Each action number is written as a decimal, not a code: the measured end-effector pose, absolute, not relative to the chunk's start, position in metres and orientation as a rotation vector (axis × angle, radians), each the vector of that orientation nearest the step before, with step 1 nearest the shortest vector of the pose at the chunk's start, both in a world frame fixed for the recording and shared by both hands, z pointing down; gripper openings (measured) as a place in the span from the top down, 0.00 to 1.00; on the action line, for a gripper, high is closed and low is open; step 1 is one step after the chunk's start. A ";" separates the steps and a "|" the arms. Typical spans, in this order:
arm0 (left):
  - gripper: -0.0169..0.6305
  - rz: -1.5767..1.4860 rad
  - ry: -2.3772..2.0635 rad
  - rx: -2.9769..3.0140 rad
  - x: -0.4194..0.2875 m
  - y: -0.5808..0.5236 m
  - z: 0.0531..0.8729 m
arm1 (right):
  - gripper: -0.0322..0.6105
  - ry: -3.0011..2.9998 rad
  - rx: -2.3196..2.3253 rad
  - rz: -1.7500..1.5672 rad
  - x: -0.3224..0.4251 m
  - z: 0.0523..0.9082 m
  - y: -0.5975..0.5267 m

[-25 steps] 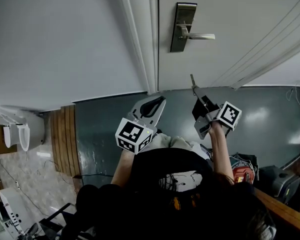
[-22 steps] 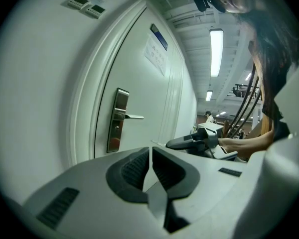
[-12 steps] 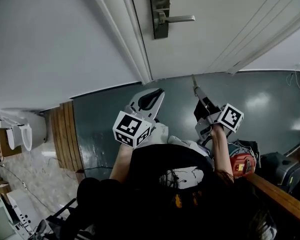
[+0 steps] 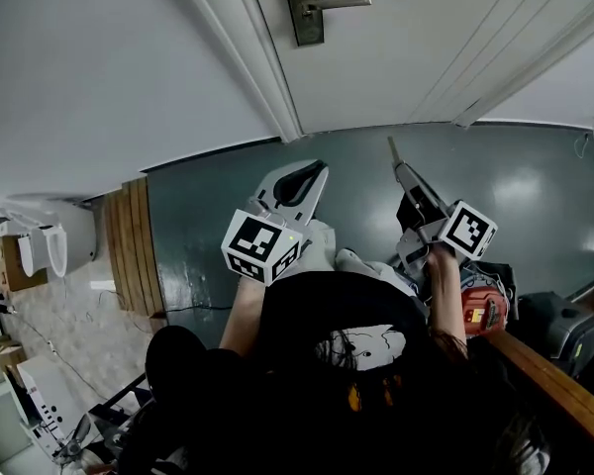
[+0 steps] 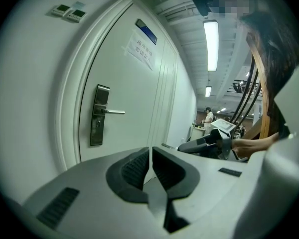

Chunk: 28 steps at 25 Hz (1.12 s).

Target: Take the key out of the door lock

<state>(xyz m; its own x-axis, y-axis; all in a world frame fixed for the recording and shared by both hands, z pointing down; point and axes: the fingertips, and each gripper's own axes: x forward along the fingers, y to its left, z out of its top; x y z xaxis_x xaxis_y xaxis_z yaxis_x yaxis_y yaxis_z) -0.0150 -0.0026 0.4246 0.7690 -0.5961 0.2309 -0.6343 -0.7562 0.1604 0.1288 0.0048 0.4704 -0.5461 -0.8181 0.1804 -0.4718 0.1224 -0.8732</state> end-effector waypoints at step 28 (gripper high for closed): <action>0.94 0.265 -0.910 2.795 0.005 0.089 0.417 | 0.91 2.245 -1.366 -1.204 0.149 0.455 0.094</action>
